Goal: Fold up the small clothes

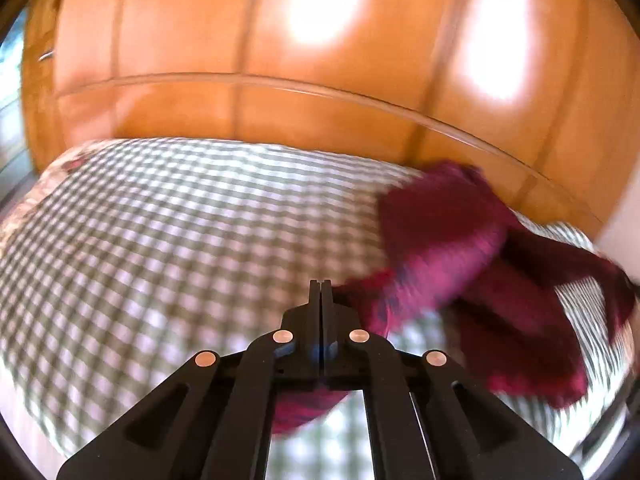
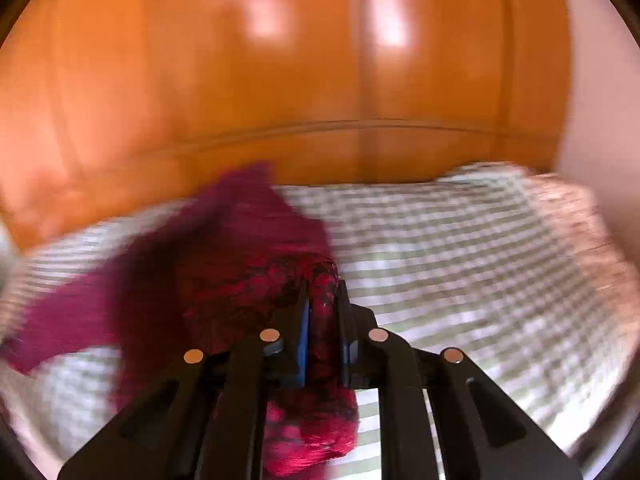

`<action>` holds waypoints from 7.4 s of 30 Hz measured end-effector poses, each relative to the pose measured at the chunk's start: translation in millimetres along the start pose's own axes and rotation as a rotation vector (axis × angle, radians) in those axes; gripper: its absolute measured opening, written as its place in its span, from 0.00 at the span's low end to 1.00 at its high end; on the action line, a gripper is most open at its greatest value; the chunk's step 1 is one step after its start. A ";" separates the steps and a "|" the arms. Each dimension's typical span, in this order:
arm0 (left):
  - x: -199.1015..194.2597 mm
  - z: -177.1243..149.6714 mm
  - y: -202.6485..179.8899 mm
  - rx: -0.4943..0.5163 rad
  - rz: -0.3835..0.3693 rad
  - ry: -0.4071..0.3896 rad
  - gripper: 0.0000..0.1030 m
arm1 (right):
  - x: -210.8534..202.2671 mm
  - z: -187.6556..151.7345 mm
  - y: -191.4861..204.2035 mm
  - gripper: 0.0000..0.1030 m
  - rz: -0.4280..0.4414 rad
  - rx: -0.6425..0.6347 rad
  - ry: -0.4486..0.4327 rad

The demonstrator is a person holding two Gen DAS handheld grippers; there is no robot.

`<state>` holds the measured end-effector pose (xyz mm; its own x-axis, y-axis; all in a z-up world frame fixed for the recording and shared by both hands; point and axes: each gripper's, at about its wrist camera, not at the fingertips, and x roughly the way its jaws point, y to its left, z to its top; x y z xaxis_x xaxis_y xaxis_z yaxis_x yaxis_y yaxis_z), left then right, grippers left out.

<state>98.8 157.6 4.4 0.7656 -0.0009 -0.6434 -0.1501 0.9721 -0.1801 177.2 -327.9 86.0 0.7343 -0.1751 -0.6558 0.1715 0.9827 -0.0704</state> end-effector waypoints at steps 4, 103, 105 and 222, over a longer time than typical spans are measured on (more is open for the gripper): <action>42.6 31.5 21.9 0.056 0.216 0.017 0.00 | 46.6 7.6 -46.7 0.11 -0.231 -0.027 0.036; -30.3 -88.1 14.1 -0.182 -0.235 0.315 0.55 | -30.6 -83.0 35.9 0.78 0.348 -0.144 0.242; -22.8 -74.9 36.0 -0.275 -0.193 0.282 0.55 | -19.3 -77.1 63.4 0.83 0.375 -0.174 0.216; 132.8 -28.7 -171.5 0.210 -0.268 0.248 0.93 | 125.1 42.4 -170.6 0.09 -0.046 0.394 0.036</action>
<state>208.2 -16.0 -71.5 0.5821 -0.2921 -0.7588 0.1849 0.9564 -0.2263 267.6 -520.0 47.8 0.6975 -0.2093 -0.6853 0.4480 0.8738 0.1891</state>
